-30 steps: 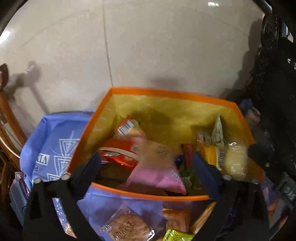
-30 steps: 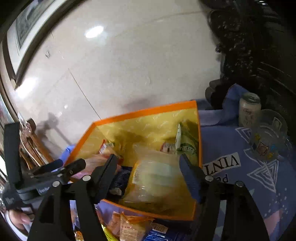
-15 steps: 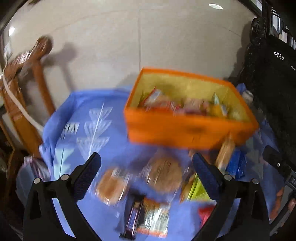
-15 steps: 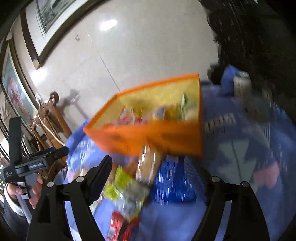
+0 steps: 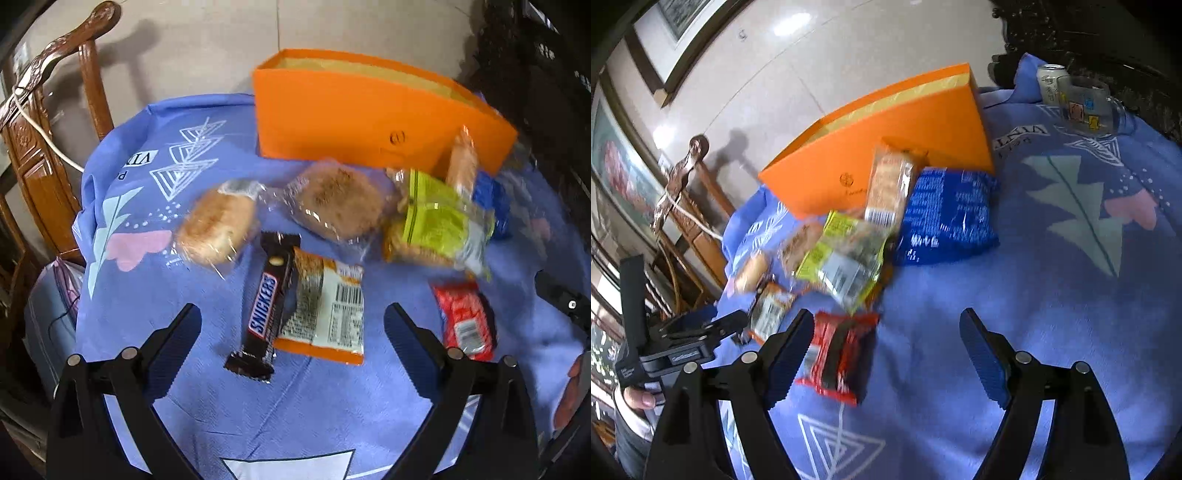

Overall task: Organize snacks
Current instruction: 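Grasp the Snickers bar with the left gripper while the right grasps the red-black wrapped bar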

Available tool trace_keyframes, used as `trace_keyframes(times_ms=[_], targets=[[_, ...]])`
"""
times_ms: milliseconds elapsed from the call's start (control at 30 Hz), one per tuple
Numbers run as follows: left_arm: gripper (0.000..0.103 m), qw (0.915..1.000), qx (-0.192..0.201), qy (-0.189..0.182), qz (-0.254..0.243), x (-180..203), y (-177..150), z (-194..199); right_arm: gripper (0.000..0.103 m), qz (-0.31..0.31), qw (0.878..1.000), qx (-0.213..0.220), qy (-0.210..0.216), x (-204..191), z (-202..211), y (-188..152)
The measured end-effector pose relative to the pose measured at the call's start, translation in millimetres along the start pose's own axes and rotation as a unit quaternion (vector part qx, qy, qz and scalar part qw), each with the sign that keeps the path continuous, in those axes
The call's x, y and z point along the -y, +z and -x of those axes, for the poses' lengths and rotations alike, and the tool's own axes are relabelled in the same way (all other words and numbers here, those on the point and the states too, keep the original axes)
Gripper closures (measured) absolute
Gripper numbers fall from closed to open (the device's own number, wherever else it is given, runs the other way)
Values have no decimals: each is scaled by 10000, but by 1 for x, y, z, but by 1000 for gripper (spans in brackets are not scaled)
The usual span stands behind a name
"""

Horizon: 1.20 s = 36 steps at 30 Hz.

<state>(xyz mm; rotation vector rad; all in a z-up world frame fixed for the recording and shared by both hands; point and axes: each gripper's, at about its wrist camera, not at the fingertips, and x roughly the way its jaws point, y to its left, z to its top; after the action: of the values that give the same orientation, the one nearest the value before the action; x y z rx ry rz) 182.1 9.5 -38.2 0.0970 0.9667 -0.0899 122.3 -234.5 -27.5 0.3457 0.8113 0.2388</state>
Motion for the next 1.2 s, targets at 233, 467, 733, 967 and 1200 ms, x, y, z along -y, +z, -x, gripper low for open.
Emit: trace_keyframes(times_ms=[233, 467, 733, 967, 1200], targets=[[6, 9997, -110, -52, 203, -21, -11, -8, 21, 244, 9995, -177, 101, -6, -3, -14], [23, 9977, -265, -100, 615, -52, -2, -24, 21, 180, 9995, -193, 179, -2, -9, -18], [26, 9961, -432, -125, 765, -59, 6, -45, 21, 127, 9993, -256, 221, 0, -15, -19], [81, 9996, -218, 56, 152, -37, 5, -43, 21, 205, 9992, -301, 159, -4, -16, -19], [86, 9997, -128, 182, -124, -26, -9, -34, 21, 957, 9939, -502, -223, -40, -24, -27]])
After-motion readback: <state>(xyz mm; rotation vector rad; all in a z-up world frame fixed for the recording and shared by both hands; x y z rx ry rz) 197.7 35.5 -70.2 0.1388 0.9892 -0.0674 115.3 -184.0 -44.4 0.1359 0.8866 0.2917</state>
